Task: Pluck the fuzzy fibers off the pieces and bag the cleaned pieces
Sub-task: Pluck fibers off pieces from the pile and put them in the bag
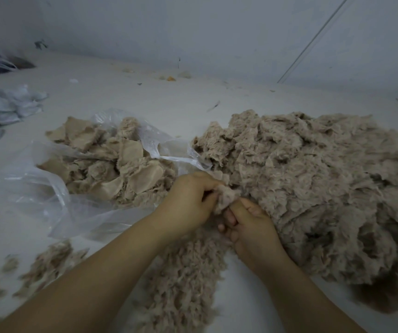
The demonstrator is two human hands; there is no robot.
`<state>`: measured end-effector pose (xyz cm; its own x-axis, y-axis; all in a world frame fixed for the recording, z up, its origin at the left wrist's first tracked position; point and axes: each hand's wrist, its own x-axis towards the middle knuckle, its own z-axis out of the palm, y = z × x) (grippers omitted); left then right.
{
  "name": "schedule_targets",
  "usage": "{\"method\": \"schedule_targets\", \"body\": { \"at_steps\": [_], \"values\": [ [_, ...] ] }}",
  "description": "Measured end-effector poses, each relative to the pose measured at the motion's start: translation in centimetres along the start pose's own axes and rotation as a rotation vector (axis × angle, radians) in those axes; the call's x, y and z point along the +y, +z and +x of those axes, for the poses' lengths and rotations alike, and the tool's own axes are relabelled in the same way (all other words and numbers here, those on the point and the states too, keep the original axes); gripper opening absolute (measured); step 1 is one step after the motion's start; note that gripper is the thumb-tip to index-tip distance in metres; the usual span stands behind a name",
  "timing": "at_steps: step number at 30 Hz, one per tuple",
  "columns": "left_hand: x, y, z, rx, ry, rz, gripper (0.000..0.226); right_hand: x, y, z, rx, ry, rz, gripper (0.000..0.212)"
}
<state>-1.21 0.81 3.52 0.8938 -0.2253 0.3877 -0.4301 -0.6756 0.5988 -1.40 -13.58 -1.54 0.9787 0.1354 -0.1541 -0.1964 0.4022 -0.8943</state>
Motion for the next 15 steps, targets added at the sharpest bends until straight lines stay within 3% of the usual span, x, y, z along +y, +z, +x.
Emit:
{"method": "schedule_targets", "body": {
  "at_steps": [3,6,11,15],
  "values": [
    [-0.5,-0.4,0.2,0.093,-0.031,0.017,0.031,0.0,0.0,0.0,0.003,0.008,0.021,0.031],
    [-1.5,-0.9,0.6,0.207,-0.181,0.036,0.016,0.1,0.0,0.1,0.007,0.016,0.048,0.036],
    [-1.7,-1.5,0.7,0.236,-0.303,-0.071,0.046,0.0,0.3,0.1,0.042,0.027,0.029,0.033],
    [-1.9,-1.8,0.6,0.241,-0.399,-0.268,0.044,-0.3,0.6,0.1,0.079,0.042,0.027,0.033]
  ]
}}
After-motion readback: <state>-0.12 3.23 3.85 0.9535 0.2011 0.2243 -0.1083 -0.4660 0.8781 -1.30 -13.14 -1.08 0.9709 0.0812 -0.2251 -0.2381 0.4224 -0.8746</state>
